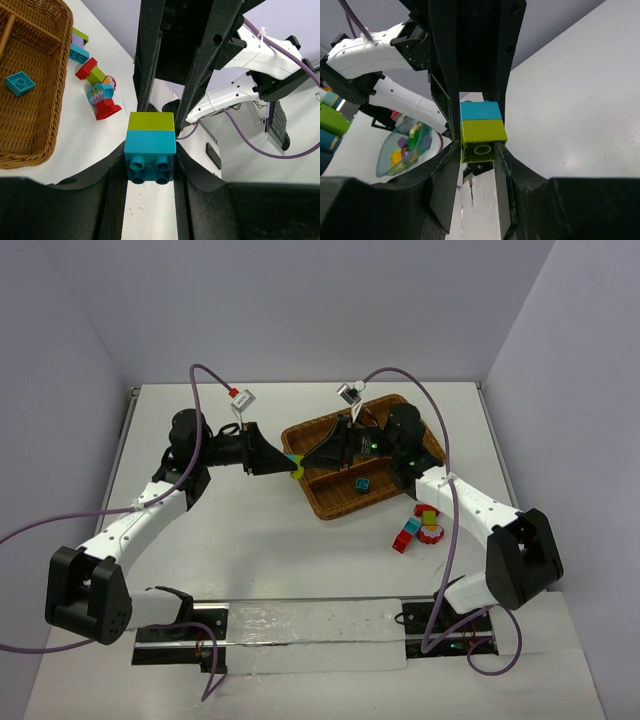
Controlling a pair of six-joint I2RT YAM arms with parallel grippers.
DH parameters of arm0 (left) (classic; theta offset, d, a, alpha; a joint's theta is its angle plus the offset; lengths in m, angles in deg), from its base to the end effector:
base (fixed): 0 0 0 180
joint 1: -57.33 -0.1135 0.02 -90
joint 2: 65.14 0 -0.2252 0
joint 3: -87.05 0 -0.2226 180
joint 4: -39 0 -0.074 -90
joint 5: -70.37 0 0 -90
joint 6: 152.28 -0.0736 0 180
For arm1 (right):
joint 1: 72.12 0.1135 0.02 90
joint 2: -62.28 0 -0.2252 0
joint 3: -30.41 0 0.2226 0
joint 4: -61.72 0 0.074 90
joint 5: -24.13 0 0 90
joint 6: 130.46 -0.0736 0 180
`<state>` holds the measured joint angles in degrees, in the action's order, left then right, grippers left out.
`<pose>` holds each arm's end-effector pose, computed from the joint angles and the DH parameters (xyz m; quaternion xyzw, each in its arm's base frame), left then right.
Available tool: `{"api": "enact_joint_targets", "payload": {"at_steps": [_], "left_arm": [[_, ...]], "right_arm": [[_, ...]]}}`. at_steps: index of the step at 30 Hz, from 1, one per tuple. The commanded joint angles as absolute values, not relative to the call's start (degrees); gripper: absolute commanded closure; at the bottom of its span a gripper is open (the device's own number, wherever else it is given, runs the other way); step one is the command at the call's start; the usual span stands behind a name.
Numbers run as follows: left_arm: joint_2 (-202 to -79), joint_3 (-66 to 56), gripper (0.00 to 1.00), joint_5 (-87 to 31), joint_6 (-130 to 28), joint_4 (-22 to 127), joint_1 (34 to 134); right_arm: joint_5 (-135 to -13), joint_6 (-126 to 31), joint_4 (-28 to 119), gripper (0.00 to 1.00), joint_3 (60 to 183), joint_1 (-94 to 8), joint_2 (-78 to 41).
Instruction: Sort the legos into containers by color
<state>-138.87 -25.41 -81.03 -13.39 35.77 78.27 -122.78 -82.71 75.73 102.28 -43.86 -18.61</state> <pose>0.2452 -0.1630 0.3000 0.1906 0.6900 -0.6425 0.2736 0.2508 0.2048 0.3109 -0.2763 0.6324 0.6370 0.3435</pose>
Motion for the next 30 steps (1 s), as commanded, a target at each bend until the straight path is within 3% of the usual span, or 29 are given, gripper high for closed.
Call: {"api": "enact_joint_targets", "payload": {"at_steps": [1, 24, 25, 28, 30], "left_arm": [[-138.2, -23.2, 1.00, -82.3, -14.2, 33.4, 79.9], [-139.8, -22.0, 1.00, -81.4, -14.1, 33.4, 81.6], [-139.9, -21.9, 1.00, -81.4, -14.1, 33.4, 81.7], [-140.2, -21.7, 1.00, -81.4, -14.1, 33.4, 81.8], [-140.3, -21.5, 1.00, -81.6, -14.3, 33.5, 81.8]], "right_arm": [[-124.8, -84.8, 83.1, 0.61, 104.0, -43.5, -19.1], [-126.9, -87.3, 85.5, 0.61, 104.8, -43.0, -21.1], [-126.9, -87.3, 85.5, 0.63, 104.8, -43.0, -21.0], [-126.5, -87.3, 85.5, 0.92, 104.8, -43.0, -20.8], [-126.4, -87.4, 85.4, 0.98, 104.6, -43.0, -20.6]]}}
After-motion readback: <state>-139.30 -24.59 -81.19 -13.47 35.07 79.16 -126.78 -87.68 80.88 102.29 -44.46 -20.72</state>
